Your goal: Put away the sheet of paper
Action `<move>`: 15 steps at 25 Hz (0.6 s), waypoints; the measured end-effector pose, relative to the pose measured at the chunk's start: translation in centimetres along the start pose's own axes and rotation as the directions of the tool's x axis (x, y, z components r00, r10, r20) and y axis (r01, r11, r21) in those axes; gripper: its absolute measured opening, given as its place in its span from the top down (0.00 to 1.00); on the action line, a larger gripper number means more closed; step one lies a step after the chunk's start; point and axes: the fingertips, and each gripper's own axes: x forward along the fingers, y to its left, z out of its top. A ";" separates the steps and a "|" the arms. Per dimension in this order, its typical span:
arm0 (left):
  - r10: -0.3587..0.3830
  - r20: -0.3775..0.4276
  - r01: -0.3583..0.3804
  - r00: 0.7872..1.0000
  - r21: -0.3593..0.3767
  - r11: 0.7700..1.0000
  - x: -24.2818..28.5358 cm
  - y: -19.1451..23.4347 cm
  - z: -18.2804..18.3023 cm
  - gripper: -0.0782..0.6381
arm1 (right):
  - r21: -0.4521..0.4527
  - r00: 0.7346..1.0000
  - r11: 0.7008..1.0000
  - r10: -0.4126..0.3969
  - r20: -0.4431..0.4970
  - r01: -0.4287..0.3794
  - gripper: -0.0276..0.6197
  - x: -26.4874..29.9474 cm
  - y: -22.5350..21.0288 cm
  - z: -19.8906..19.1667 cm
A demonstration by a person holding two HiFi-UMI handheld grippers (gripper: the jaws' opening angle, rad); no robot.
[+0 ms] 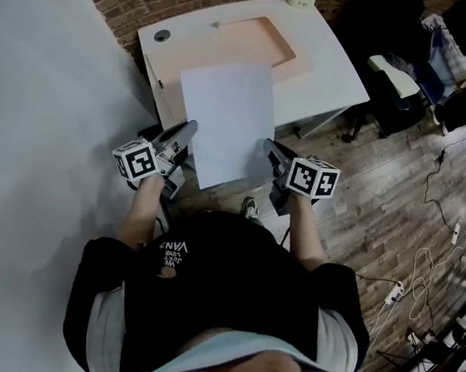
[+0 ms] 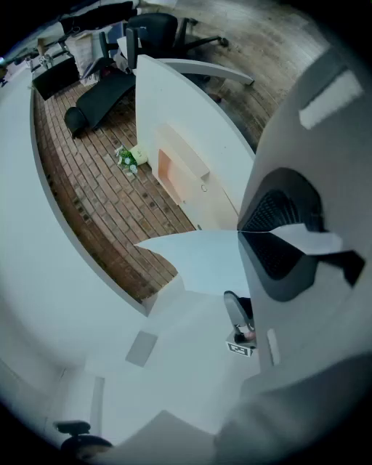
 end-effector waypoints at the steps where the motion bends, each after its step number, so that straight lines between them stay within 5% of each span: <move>1: -0.006 0.004 0.006 1.000 -0.003 1.000 0.2 -0.2 0.1 0.89 | -0.002 1.000 1.000 0.003 0.001 -0.003 0.96 0.1 0.0 0.2; 15: -0.008 0.034 0.008 0.999 -0.011 1.000 1.0 -0.3 0.4 0.89 | 0.008 0.999 0.999 0.037 0.009 -0.037 0.96 0.7 -0.5 1.0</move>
